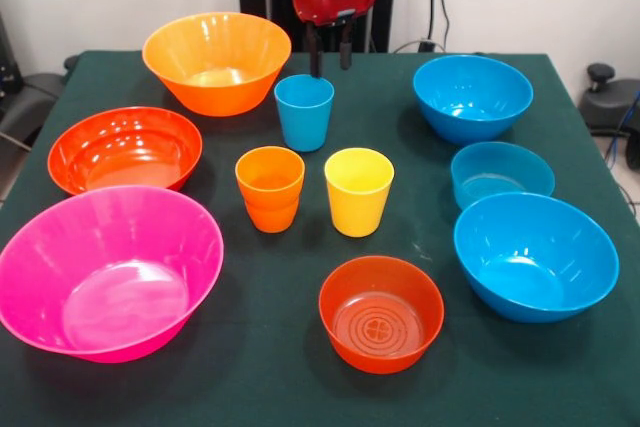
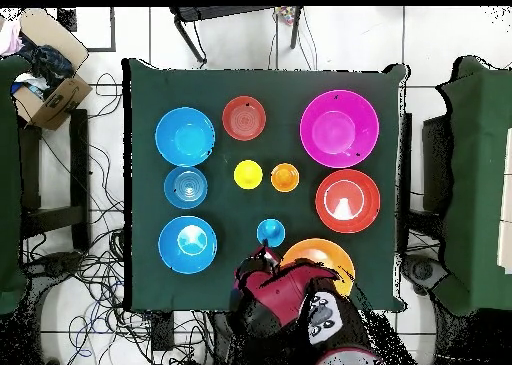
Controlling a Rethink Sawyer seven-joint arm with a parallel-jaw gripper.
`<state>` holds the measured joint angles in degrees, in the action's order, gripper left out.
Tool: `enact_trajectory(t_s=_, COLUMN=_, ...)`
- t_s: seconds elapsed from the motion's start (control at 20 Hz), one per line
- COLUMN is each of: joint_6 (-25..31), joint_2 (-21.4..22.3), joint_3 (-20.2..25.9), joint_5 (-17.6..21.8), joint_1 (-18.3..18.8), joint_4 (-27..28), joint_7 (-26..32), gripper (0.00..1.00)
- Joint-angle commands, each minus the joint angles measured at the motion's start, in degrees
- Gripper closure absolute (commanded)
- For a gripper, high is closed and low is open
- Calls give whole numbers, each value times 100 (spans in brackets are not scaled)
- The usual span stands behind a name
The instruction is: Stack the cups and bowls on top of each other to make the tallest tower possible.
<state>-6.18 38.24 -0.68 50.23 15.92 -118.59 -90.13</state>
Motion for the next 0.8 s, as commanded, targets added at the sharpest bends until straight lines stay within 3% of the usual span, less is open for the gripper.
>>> enact_trajectory(t_s=0.05, joint_6=-262, joint_2=-558, joint_3=-83, joint_5=-27, joint_1=-255, joint_4=670, joint_7=-637, gripper=0)
enact_trajectory(t_s=0.8, joint_6=-523, joint_2=-839, joint_3=-195, joint_5=-104, joint_1=-244, joint_4=770, joint_7=-700, gripper=0)
